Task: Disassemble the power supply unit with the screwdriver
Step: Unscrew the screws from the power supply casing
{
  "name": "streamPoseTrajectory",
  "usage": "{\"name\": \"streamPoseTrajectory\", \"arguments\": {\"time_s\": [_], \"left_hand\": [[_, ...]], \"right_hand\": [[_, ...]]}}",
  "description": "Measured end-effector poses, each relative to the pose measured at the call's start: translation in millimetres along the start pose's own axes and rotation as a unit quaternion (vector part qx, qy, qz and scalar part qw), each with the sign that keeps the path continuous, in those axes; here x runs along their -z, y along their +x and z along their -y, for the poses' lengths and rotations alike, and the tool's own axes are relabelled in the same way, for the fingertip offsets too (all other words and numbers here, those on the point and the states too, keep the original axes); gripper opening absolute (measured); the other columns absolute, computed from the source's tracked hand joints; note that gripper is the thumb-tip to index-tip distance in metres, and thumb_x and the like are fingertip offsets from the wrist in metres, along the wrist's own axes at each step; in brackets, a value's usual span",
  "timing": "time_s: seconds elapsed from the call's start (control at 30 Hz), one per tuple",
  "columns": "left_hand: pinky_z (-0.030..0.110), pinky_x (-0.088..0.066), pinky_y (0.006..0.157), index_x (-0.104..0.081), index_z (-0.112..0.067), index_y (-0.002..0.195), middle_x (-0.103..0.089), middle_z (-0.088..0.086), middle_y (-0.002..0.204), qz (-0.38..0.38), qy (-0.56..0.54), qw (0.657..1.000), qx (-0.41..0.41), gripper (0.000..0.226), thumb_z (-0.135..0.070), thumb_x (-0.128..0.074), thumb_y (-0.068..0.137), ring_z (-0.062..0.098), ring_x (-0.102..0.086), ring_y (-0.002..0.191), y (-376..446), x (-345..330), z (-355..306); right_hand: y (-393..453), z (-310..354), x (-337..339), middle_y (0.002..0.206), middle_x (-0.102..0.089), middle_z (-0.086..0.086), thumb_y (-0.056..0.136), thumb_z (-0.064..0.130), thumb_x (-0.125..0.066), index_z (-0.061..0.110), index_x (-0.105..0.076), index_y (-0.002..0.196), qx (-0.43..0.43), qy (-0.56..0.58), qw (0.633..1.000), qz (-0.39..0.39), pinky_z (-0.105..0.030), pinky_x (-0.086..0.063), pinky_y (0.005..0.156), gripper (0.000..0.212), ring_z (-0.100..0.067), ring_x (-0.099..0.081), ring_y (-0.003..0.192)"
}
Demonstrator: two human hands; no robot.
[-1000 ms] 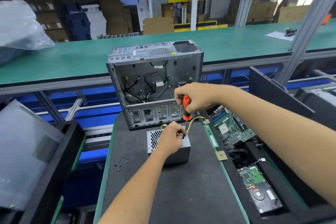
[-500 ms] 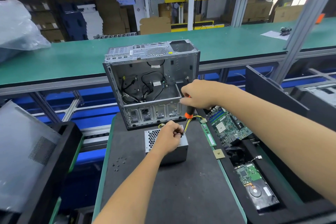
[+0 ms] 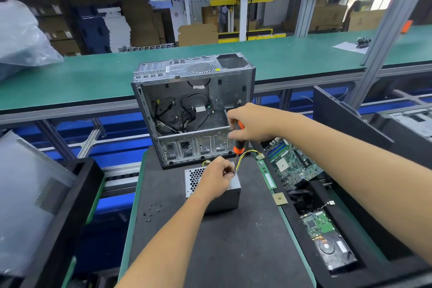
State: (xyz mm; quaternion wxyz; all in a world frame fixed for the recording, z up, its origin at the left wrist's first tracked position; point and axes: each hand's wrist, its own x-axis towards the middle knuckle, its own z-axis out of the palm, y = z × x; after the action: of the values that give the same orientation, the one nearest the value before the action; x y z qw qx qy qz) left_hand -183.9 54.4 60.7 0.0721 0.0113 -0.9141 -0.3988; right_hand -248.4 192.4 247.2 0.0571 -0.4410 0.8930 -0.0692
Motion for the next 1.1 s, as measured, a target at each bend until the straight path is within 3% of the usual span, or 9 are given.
{"name": "streamPoseTrajectory", "arguments": {"time_s": [0.17, 0.27, 0.53, 0.67, 0.83, 0.97, 1.1], "left_hand": [[0.029, -0.044, 0.074, -0.057, -0.013, 0.078, -0.048, 0.003, 0.091, 0.05, 0.084, 0.995, 0.002, 0.016, -0.001, -0.056, 0.088, 0.019, -0.05, 0.079, 10, 2, -8], [0.027, -0.04, 0.077, -0.055, -0.012, 0.084, -0.047, 0.007, 0.098, 0.093, 0.153, 0.984, -0.021, 0.013, 0.0, -0.054, 0.087, 0.021, -0.05, 0.088, 16, 5, -9], [0.039, -0.043, 0.08, -0.049, -0.009, 0.094, -0.047, 0.013, 0.105, 0.157, 0.271, 0.948, -0.053, 0.014, 0.0, -0.043, 0.086, 0.029, -0.051, 0.094, 21, 10, -19], [0.037, -0.039, 0.071, -0.044, -0.011, 0.09, -0.046, 0.013, 0.104, 0.161, 0.301, 0.939, -0.055, 0.011, -0.002, -0.042, 0.086, 0.031, -0.052, 0.094, 20, 12, -24], [0.042, -0.041, 0.077, -0.048, -0.006, 0.099, -0.047, 0.015, 0.109, 0.145, 0.323, 0.934, -0.051, 0.014, -0.004, -0.041, 0.087, 0.033, -0.051, 0.101, 18, 9, -26], [0.035, -0.036, 0.074, -0.049, -0.007, 0.097, -0.047, 0.012, 0.106, 0.141, 0.27, 0.952, -0.028, 0.01, -0.008, -0.041, 0.09, 0.03, -0.051, 0.097, 21, 7, -24], [0.029, -0.031, 0.056, -0.039, -0.014, 0.074, -0.041, 0.002, 0.081, 0.1, 0.112, 0.987, 0.047, 0.02, -0.009, -0.041, 0.094, 0.017, -0.04, 0.066, 21, 12, -16]], "right_hand": [[-3, 3, 3, 0.071, -0.049, 0.008, 0.092, 0.035, -0.06, 0.015, -0.055, 0.095, 0.012, 0.0, 1.0, 0.0, -0.029, -0.039, 0.053, 0.021, -0.023, -0.063, 0.068], [-6, 5, 4, 0.07, -0.047, 0.011, 0.091, 0.032, -0.062, 0.014, -0.057, 0.096, 0.014, -0.002, 1.0, -0.011, -0.025, -0.031, 0.052, 0.019, -0.005, -0.047, 0.064], [-15, 1, 6, 0.065, -0.045, 0.012, 0.091, 0.029, -0.062, 0.015, -0.056, 0.094, 0.008, 0.002, 1.0, -0.023, -0.022, -0.026, 0.051, 0.015, -0.001, -0.039, 0.06], [-18, -4, 5, 0.065, -0.046, 0.012, 0.091, 0.03, -0.061, 0.016, -0.056, 0.093, 0.002, 0.002, 1.0, -0.031, -0.02, -0.023, 0.051, 0.015, 0.0, -0.037, 0.062], [-19, -7, 11, 0.065, -0.046, 0.011, 0.089, 0.03, -0.062, 0.017, -0.056, 0.087, -0.016, 0.019, 0.997, -0.067, -0.022, -0.025, 0.05, 0.015, 0.0, -0.039, 0.06], [-17, -6, 8, 0.068, -0.048, 0.008, 0.088, 0.031, -0.062, 0.016, -0.055, 0.084, -0.045, 0.031, 0.994, -0.095, -0.026, -0.03, 0.05, 0.017, -0.004, -0.042, 0.061], [-15, -5, 6, 0.075, -0.061, -0.003, 0.084, 0.025, -0.065, 0.016, -0.049, 0.078, -0.093, 0.104, 0.983, -0.121, -0.033, -0.049, 0.055, 0.019, -0.02, -0.063, 0.063]]}}
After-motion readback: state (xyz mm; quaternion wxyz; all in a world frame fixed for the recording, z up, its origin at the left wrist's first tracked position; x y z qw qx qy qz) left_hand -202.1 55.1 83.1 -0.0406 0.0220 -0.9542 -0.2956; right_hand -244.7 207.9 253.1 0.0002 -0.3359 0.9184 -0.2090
